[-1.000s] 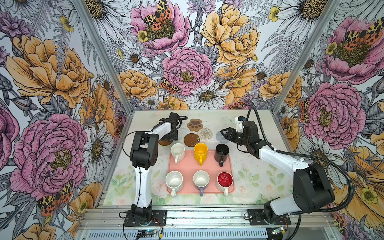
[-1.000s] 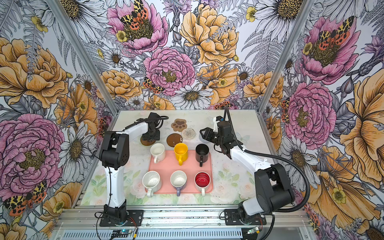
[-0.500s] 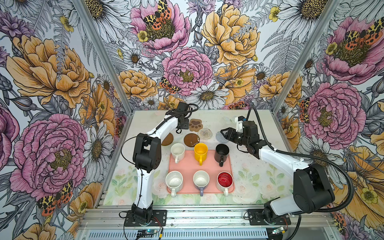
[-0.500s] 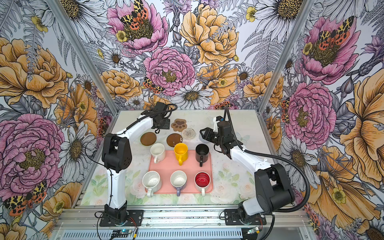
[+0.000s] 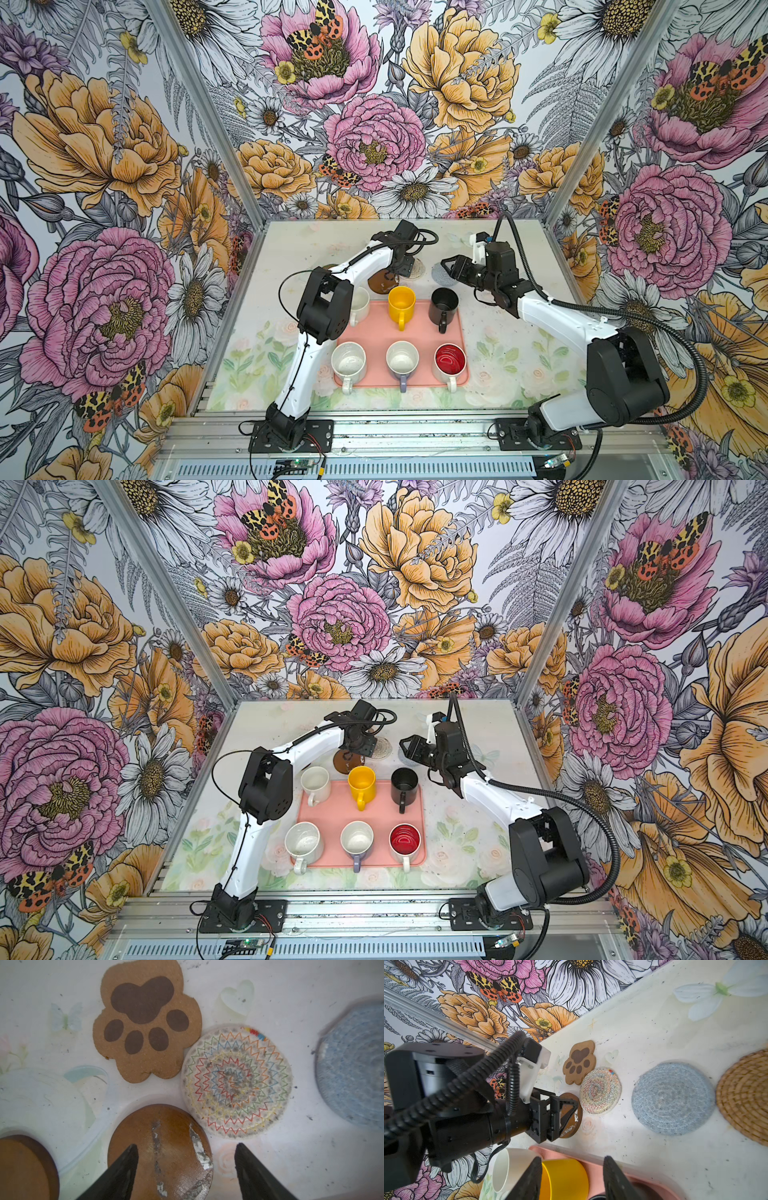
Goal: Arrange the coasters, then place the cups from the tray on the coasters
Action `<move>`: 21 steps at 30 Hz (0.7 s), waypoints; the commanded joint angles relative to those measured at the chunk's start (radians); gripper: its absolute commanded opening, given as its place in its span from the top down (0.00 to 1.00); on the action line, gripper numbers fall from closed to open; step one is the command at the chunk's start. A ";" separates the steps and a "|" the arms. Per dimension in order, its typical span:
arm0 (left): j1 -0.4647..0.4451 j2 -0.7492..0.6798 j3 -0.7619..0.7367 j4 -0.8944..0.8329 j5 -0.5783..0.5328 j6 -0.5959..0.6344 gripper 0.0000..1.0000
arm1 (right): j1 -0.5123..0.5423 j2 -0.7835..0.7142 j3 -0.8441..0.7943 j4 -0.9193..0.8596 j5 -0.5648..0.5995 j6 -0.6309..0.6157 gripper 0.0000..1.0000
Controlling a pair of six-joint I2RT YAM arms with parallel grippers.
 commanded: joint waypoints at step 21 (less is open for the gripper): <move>0.006 0.045 -0.033 -0.021 -0.072 0.010 0.26 | 0.005 0.038 0.025 0.035 -0.022 0.010 0.50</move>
